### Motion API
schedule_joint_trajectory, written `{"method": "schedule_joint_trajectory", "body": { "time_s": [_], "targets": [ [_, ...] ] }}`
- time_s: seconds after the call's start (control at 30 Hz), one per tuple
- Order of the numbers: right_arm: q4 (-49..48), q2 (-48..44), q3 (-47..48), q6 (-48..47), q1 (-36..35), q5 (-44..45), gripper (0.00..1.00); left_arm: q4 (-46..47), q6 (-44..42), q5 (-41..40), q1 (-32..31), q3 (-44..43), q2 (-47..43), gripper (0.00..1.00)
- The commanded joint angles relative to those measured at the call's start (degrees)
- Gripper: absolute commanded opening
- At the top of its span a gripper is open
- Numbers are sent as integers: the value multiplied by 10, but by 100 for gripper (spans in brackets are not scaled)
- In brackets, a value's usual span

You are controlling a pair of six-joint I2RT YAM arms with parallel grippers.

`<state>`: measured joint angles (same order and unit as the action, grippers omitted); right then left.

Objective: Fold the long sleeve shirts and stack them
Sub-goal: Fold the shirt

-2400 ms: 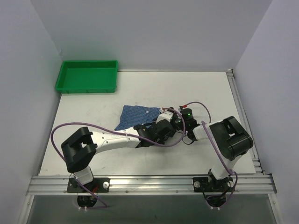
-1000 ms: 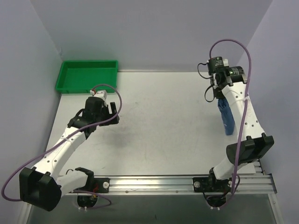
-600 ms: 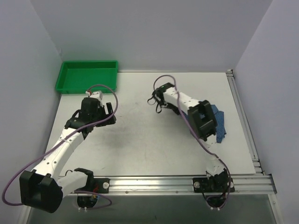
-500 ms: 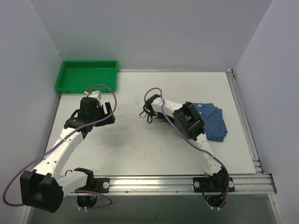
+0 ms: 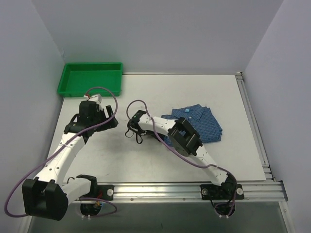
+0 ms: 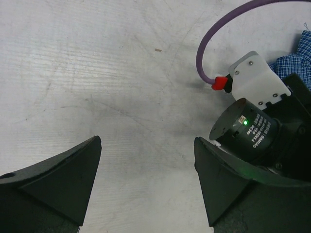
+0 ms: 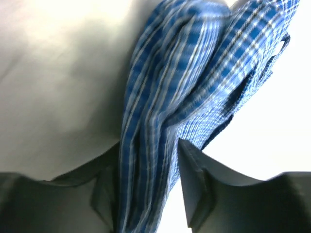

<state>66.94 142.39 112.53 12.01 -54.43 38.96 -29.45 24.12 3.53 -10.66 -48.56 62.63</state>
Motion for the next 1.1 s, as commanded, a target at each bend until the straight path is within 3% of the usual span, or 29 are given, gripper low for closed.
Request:
{"method": "schedule_joint_trajectory", "body": {
  "time_s": [0.0, 0.1, 0.23, 0.37, 0.4, 0.53, 0.67, 0.83, 1.07],
  "targets": [
    [15, -53, 22, 8, -22, -79, 51, 17, 7, 14, 11, 3, -15, 86],
    [-14, -123, 20, 13, -31, -128, 59, 23, 9, 24, 15, 6, -18, 87],
    [-80, -260, -40, 52, -23, -180, 60, 29, 17, 32, 14, 7, -23, 87],
    [-155, -377, -141, 94, 14, -236, 57, 41, 54, 73, 6, 11, -26, 86],
    [-207, -401, -202, 100, 26, -252, 54, 54, 63, 82, -3, 12, -23, 86],
    [-328, -505, -345, 147, 80, -335, 42, 89, 118, 79, -73, -4, 37, 85],
    [-421, -540, -455, 185, 95, -368, 39, 146, 171, 82, -156, -29, 123, 82],
    [-559, -539, -582, 251, 95, -408, 39, 227, 220, 89, -190, -56, 236, 74],
    [-590, -550, -670, 262, 93, -433, 39, 264, 236, 84, -220, -97, 333, 70]
  ]
}}
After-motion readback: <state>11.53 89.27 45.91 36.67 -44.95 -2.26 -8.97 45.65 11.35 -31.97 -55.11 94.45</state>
